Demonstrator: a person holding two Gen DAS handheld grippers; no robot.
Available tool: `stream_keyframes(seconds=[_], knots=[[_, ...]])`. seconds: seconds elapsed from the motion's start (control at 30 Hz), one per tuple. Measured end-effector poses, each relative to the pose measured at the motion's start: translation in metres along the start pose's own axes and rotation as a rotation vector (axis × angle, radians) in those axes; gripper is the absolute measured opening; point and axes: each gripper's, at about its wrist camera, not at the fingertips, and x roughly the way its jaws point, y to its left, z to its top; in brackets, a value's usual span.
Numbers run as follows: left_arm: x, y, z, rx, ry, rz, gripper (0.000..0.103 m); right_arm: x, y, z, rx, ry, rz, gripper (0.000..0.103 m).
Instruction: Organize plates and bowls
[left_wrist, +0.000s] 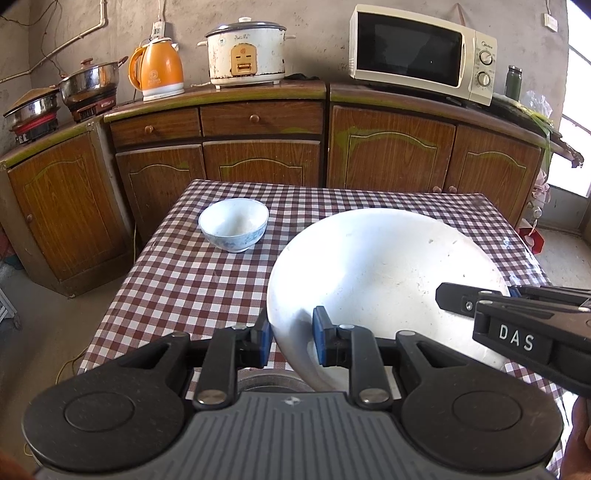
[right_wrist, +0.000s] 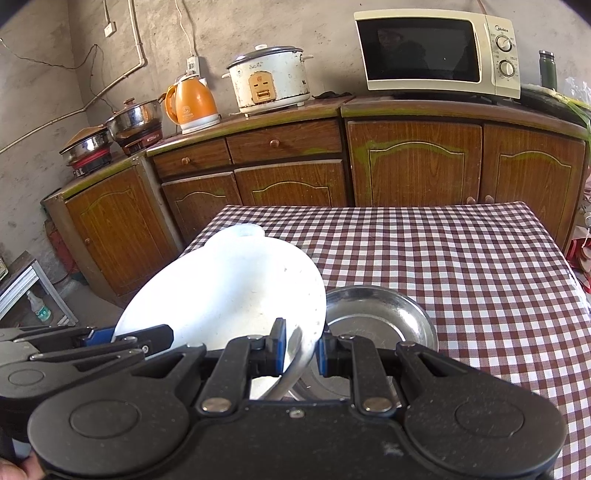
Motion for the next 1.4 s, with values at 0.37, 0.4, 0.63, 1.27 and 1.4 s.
stream_keyframes(seconds=[0.37,0.4,0.63,1.27,1.4], knots=[[-0.001,0.004,-0.004,0.008,0.000,0.004,0.023,0.001,0.003,-0.006,-0.002,0.009,0.006,0.022],[-0.001,0.004,-0.005,0.010,-0.001,0.006,0.023,0.002,0.002,-0.006,-0.002,0.010,0.007,0.022],[-0.001,0.006,-0.008,0.004,0.002,0.006,0.023,0.004,0.002,-0.007,-0.005,0.016,0.013,0.022],[-0.001,0.011,-0.016,0.000,0.010,0.010,0.023,0.008,0.004,-0.014,-0.014,0.032,0.027,0.022],[-0.001,0.013,-0.019,-0.002,0.013,0.010,0.023,0.009,0.004,-0.015,-0.017,0.036,0.029,0.022]])
